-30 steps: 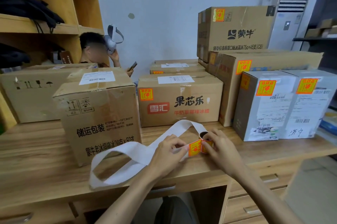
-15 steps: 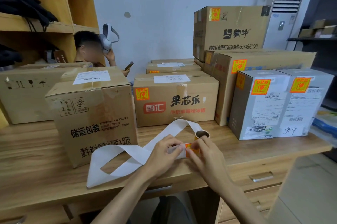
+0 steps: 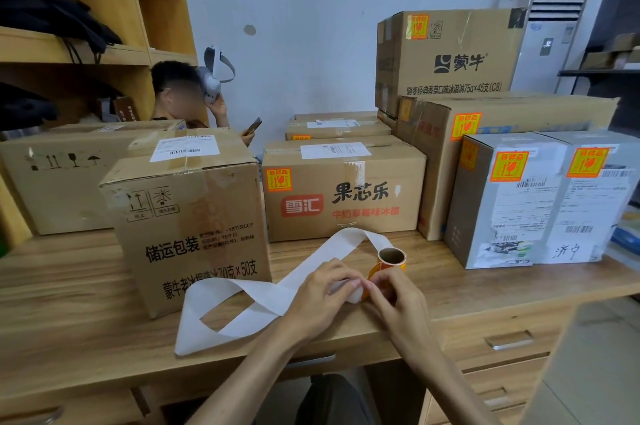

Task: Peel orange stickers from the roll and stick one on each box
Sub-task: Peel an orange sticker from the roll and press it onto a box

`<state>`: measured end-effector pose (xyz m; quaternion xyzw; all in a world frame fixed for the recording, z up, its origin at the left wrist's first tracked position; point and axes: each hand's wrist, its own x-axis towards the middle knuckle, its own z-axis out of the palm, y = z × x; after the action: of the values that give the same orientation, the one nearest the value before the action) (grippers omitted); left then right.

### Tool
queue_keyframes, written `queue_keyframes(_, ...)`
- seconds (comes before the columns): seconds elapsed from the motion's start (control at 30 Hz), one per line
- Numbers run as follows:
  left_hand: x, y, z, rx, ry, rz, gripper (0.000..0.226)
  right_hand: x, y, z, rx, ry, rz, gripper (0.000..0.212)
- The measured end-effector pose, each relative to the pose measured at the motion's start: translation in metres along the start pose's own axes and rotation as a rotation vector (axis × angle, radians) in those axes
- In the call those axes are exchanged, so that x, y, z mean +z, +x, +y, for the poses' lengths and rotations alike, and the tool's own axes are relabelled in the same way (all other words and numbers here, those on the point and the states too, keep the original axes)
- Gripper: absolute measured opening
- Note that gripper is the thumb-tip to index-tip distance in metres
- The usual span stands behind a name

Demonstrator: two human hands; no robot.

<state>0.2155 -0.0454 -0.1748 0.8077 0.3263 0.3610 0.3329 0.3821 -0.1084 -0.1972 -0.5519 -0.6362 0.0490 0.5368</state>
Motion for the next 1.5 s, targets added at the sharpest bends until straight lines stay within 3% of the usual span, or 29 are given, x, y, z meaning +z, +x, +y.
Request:
queue_keyframes(0.43, 0.001, 0.000, -0.002, -0.053, 0.115, 0.091, 0.017, -0.006, 0.002, -0.007, 0.146, 0.191, 0.002, 0.018)
queue_keyframes(0.73, 0.001, 0.001, -0.001, -0.120, 0.066, 0.126, 0.014, -0.030, 0.000, -0.013, 0.250, 0.384, -0.059, 0.011)
queue_keyframes(1.5, 0.002, 0.001, 0.000, -0.160, 0.045, 0.176, 0.013, -0.078, -0.004, -0.013, 0.292, 0.335, -0.021, 0.026)
